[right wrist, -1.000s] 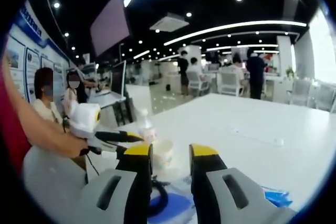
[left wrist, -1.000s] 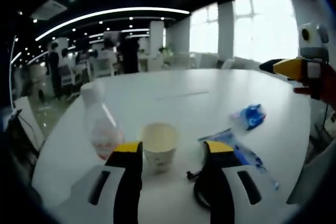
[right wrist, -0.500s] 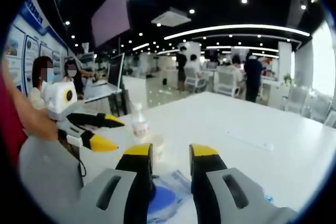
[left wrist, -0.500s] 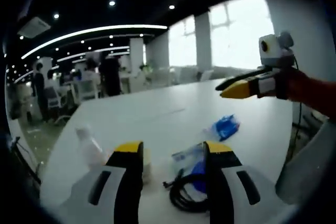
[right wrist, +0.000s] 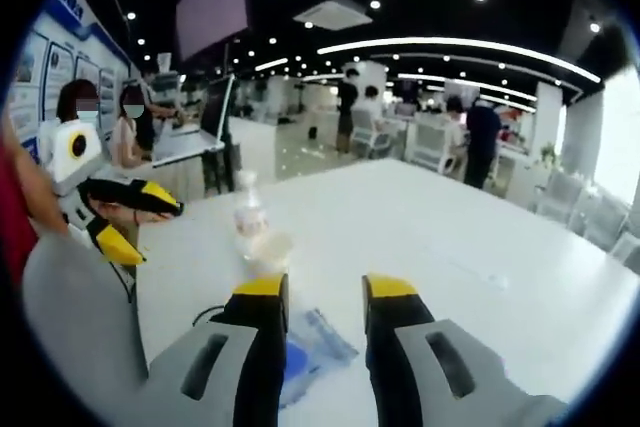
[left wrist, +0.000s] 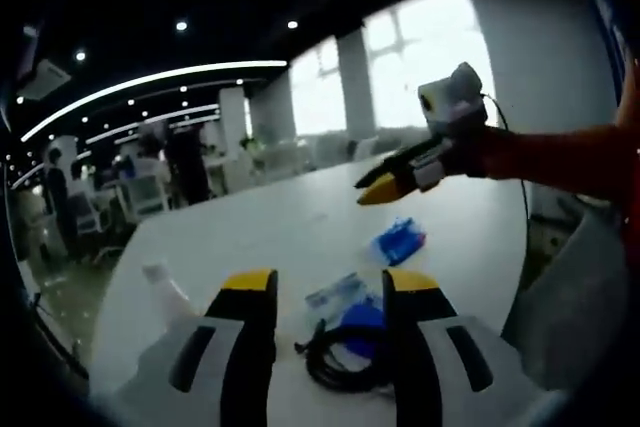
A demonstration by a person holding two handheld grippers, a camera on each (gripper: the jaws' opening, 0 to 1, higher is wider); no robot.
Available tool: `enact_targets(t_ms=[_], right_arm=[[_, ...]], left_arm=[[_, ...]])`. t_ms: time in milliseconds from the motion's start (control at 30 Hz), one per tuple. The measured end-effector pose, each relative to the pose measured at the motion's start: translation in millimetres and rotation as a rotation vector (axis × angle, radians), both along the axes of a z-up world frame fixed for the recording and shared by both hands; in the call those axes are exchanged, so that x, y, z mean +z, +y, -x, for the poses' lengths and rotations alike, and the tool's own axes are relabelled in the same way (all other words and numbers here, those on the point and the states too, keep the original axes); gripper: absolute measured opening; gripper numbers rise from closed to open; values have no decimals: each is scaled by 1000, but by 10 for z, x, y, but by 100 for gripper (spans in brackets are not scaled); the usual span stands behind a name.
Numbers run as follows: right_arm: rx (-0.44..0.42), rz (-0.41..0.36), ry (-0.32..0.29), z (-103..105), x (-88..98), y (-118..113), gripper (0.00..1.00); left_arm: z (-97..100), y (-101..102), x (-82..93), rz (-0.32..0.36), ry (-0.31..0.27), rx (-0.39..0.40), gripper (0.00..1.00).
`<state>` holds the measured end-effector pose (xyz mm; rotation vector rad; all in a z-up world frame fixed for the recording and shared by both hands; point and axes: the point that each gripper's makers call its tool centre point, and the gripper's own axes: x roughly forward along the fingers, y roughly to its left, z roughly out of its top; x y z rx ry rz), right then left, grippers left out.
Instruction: Arrange the tabletop items into an orderly group along one side of the table until the central work area is clear of visible clutter.
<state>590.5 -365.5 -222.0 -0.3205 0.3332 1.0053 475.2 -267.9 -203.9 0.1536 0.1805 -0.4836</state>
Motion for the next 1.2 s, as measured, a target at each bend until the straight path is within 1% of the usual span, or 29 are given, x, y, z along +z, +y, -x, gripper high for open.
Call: enact_targets(t_ms=[133,167,233,300,333,367,400,467,600,633,767,800,933,1033,1133,1200], right_arm=[[60,96,76,-61,-367,94,28],[67,105,84,-67,-403,105,28],[98,155,127,-104,-587,153,28],[104,172,139,-159,-669,192,28],[107,179,157,-186,-725,218,28],[110,184,159,-212,-759,242,28],[117,195,178,-224,-818,271,28],[123,213,195,-269,-913,314,28],[147,243,231,-282,-1063,400,28],[158,258,246,-274,-1122,420,28],[190,323,278,-282,-1309,460,29],[198,345,277,-292,-1360,472,29],[241,412,262,-305,-1448,512,29],[266,458,257,-336,-1519,510,29],[278,468,263,-349,-1543,507,27],[299,478,287,-316,-1585,502,25]], left_arm=[[-3,55,-15,4,8,10,38],[-4,63,-20,3,11,13,38],[-5,76,-25,0,12,16,38],[-7,80,-27,2,13,18,37],[-8,84,-30,1,13,19,37],[-11,90,-33,-1,12,21,37],[-12,92,-32,-1,12,22,37],[-18,100,-36,0,11,26,37],[-28,103,-40,5,10,29,38],[-27,101,-44,5,10,30,38],[-18,97,-79,7,20,28,37],[-16,101,-95,6,25,28,37],[-13,119,-117,6,32,30,37],[-13,94,-180,1,54,19,38],[-4,36,-224,-3,70,1,37],[3,-14,-237,-11,74,-17,38]])
